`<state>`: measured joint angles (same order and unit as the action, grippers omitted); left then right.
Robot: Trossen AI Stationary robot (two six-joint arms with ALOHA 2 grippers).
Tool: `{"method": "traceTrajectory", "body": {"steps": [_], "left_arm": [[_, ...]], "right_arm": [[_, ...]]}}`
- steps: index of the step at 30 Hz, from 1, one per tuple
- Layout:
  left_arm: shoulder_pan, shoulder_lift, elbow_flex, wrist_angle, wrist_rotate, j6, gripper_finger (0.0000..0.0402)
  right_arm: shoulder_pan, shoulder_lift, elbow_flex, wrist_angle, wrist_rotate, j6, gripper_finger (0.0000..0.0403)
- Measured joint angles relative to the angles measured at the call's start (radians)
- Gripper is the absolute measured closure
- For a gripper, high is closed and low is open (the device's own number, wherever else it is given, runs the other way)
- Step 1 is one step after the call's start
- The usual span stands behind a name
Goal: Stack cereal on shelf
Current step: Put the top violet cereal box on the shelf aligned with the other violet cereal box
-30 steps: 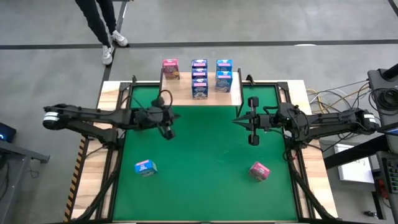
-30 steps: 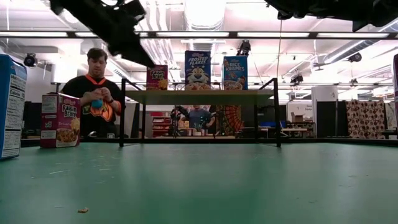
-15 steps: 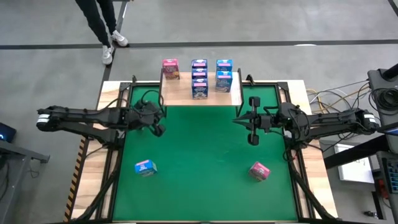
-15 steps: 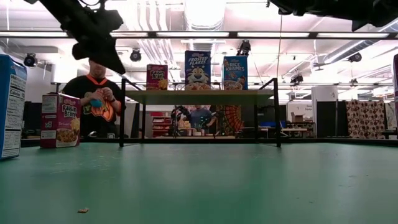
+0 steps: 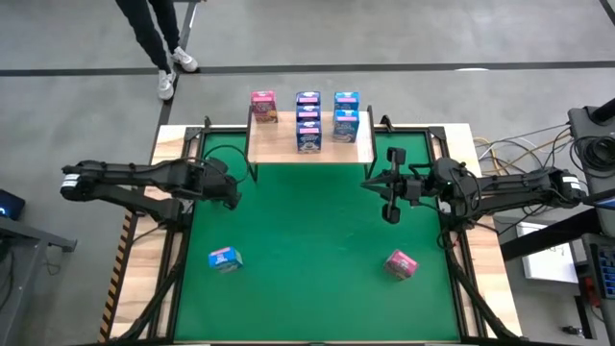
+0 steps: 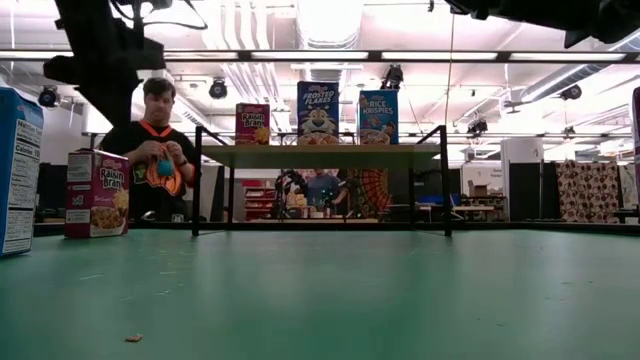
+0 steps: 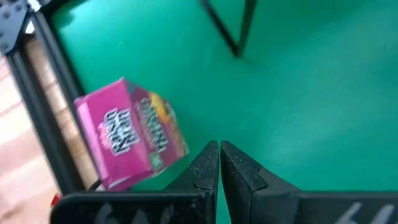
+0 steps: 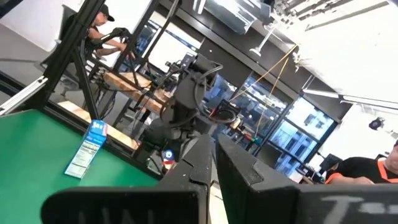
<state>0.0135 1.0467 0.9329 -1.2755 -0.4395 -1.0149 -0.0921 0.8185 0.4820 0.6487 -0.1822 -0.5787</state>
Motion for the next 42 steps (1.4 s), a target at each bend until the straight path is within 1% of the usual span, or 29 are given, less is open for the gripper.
{"method": "traceTrajectory", "body": {"steps": [6,12,15,18,22,27,29,31,36,42], "left_arm": [[0.001,0.028,0.004,-0.064,0.003,-0.048,0.0401],[0.002,0.022,0.003,-0.111,-0.013,-0.131,0.0401],[0.002,0.018,0.003,-0.113,-0.022,-0.146,0.0393],[0.010,0.017,0.003,-0.117,-0.026,-0.154,0.0369],[0.026,0.017,0.003,-0.144,-0.042,-0.182,0.0320],[0.037,0.018,0.000,-0.162,-0.132,-0.211,0.0253],[0.040,0.021,0.000,-0.161,-0.170,-0.211,0.0231],[0.051,0.022,-0.001,-0.158,-0.185,-0.214,0.0212],[0.061,0.021,-0.024,-0.156,-0.191,-0.240,0.0183],[0.061,0.021,-0.059,-0.103,-0.198,-0.258,0.0173]], "right_arm": [[0.000,0.000,0.000,0.008,0.000,-0.012,0.0390],[0.000,0.000,0.000,0.011,0.000,-0.016,0.0390],[0.000,0.000,0.000,0.011,0.000,-0.016,0.0390],[0.000,0.000,0.000,0.011,0.000,-0.016,0.0390],[0.000,0.000,0.000,0.011,0.000,-0.016,0.0390],[0.000,0.000,0.000,0.011,0.000,-0.016,0.0390],[0.000,0.000,0.000,0.011,0.000,-0.017,0.0390],[0.000,0.000,0.000,0.011,0.000,-0.016,0.0390],[0.000,0.000,0.000,0.011,0.000,-0.017,0.0390],[0.000,0.000,0.000,0.011,0.000,-0.018,0.0390]]}}
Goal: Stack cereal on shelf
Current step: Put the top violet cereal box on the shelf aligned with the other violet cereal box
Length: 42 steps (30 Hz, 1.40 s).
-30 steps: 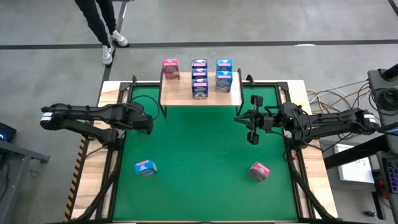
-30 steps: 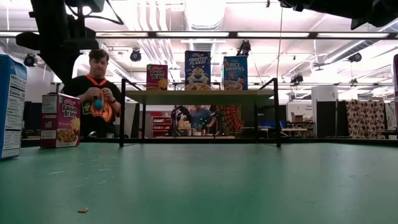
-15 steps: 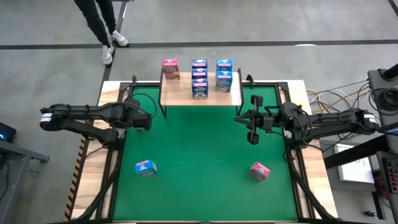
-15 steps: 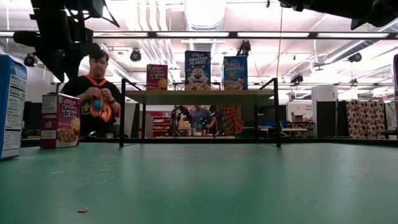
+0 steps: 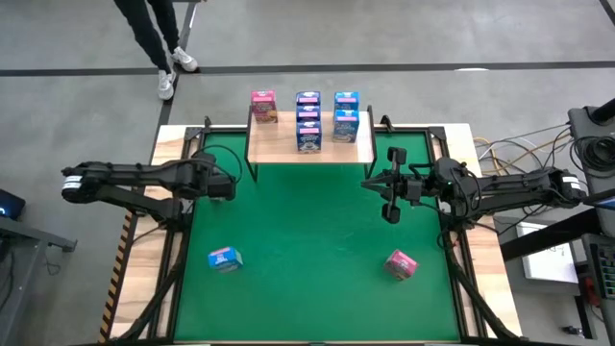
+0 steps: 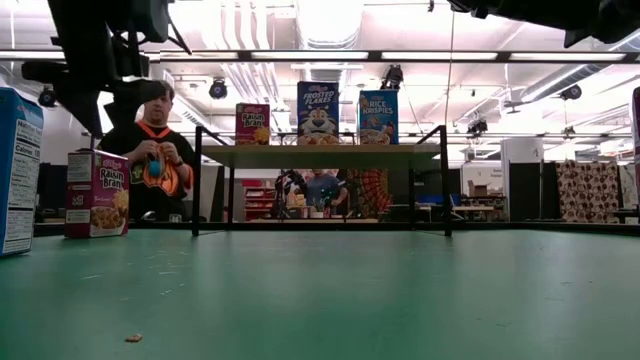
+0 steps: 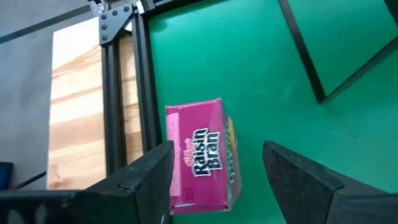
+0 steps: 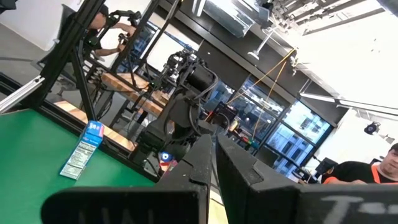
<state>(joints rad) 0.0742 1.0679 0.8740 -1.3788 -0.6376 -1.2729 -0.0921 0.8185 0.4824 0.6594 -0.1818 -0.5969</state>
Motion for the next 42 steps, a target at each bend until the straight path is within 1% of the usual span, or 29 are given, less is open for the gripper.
{"method": "traceTrajectory", "body": {"steps": [3,14,22,29,36,42], "left_arm": [[0.000,0.000,-0.018,0.016,-0.003,-0.007,0.0173],[0.000,0.000,-0.120,0.018,-0.031,-0.117,0.0173],[0.000,0.001,-0.132,0.085,-0.034,-0.080,0.0174],[0.000,0.001,-0.175,0.122,-0.052,-0.101,0.0197],[0.000,0.001,-0.195,0.157,-0.051,-0.095,0.0204],[0.000,0.001,-0.184,0.162,-0.049,-0.078,0.0244]], "right_arm": [[0.000,0.000,0.000,0.000,0.000,0.000,0.0390],[0.000,0.000,0.000,0.000,0.000,-0.002,0.0390],[0.000,0.000,0.001,0.000,0.000,-0.002,0.0390],[0.000,0.000,0.001,0.000,0.000,-0.002,0.0390],[0.000,0.000,0.001,0.000,0.000,-0.002,0.0390],[0.000,0.000,0.001,0.000,0.000,-0.002,0.0390]]}}
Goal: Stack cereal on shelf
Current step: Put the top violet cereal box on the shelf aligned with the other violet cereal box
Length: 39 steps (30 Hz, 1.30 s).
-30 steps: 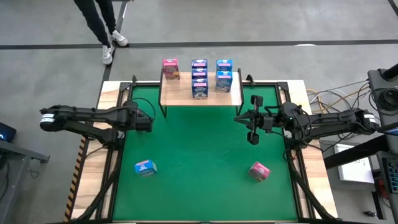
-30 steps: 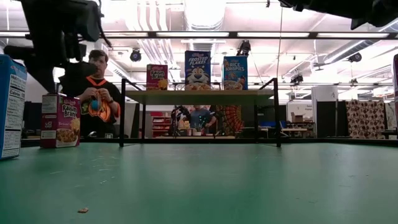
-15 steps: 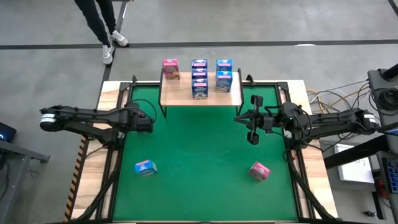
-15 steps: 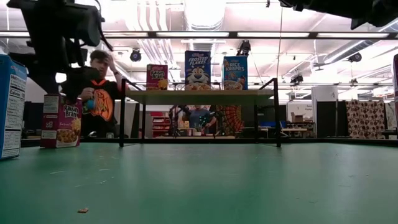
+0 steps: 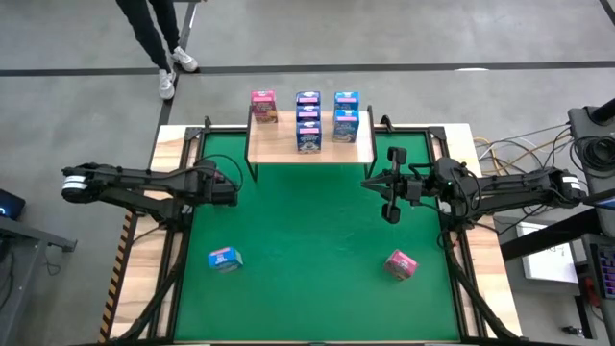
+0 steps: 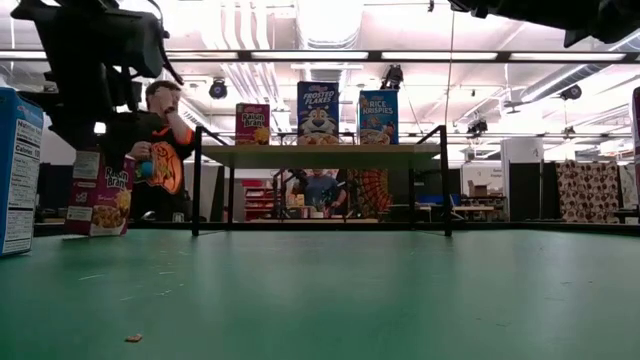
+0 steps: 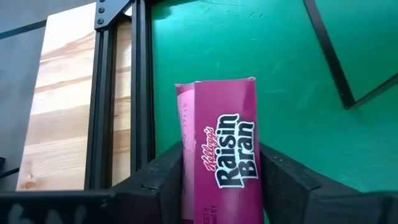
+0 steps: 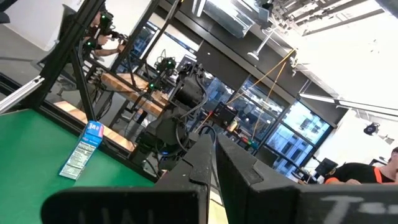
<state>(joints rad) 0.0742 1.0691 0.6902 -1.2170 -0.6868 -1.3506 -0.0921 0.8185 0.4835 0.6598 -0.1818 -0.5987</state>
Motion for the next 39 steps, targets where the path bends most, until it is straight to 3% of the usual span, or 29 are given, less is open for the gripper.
{"method": "traceTrajectory", "body": {"steps": [5,12,24,30,39], "left_arm": [[0.000,0.000,0.002,0.003,0.007,0.013,0.0272],[-0.002,-0.015,0.030,-0.013,0.059,0.090,0.0277],[-0.034,-0.012,0.408,-0.099,0.130,0.459,0.0277],[-0.048,0.004,0.592,-0.080,0.265,0.777,0.0277],[-0.025,0.049,0.635,0.231,0.252,1.394,0.0277]], "right_arm": [[0.000,0.000,0.000,0.000,0.000,0.000,0.0390],[0.000,0.000,0.000,0.000,0.000,0.003,0.0390],[0.000,0.000,0.000,0.000,0.000,0.003,0.0390],[0.000,0.000,0.000,0.000,0.000,0.011,0.0390],[0.000,0.000,0.000,0.000,0.000,0.014,0.0390]]}}
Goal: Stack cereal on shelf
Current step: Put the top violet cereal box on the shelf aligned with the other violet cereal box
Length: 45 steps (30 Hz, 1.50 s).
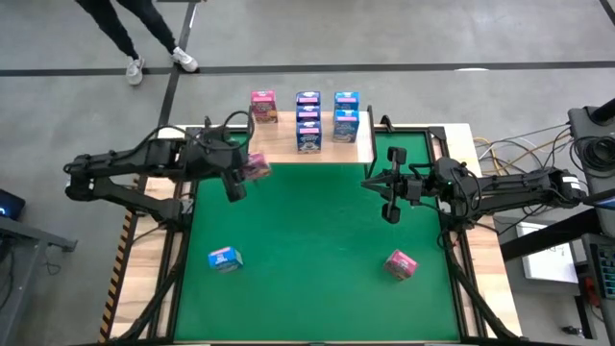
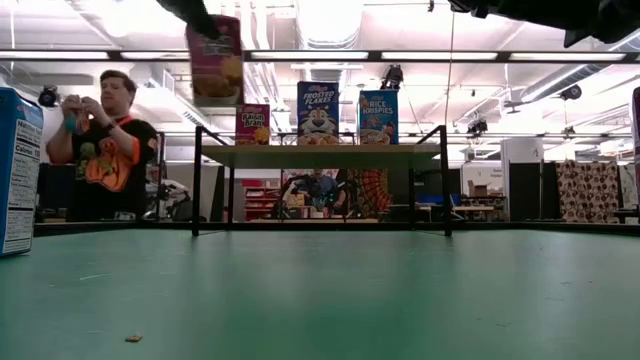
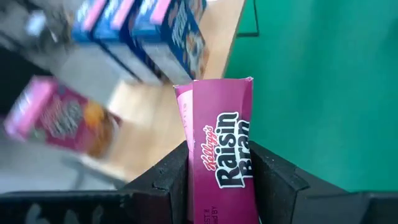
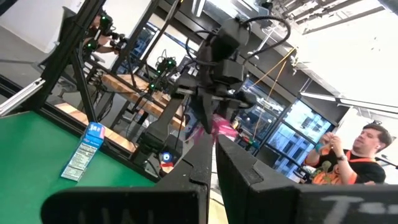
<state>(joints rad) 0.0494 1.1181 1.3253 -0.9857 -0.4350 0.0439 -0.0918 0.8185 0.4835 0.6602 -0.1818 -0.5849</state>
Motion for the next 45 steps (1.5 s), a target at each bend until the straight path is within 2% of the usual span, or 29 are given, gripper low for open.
{"method": "traceTrajectory", "body": {"steps": [8,14,18,26,33,39,45], "left_arm": [[0.160,0.061,-0.006,0.127,0.016,0.287,0.0277],[0.329,0.105,0.006,0.181,0.244,0.433,0.0277],[0.434,0.136,0.007,0.180,0.281,0.544,0.0277],[0.594,0.210,0.035,0.183,0.489,0.651,0.0277],[0.664,0.283,0.086,0.176,0.526,0.674,0.0277],[0.665,0.340,0.141,0.139,0.543,0.674,0.0275],[0.666,0.363,0.185,0.091,0.547,0.666,0.0254]], "right_arm": [[0.000,0.000,0.000,0.000,0.000,0.001,0.0390],[0.000,0.000,0.000,0.000,0.000,0.001,0.0390],[0.000,0.000,0.000,0.000,0.000,0.001,0.0390],[0.000,0.000,0.000,0.000,0.000,0.001,0.0390],[0.000,0.000,0.000,-0.001,0.000,0.001,0.0390],[0.000,0.000,0.000,-0.001,0.000,0.001,0.0390],[0.000,0.000,0.000,-0.005,0.000,0.001,0.0390]]}}
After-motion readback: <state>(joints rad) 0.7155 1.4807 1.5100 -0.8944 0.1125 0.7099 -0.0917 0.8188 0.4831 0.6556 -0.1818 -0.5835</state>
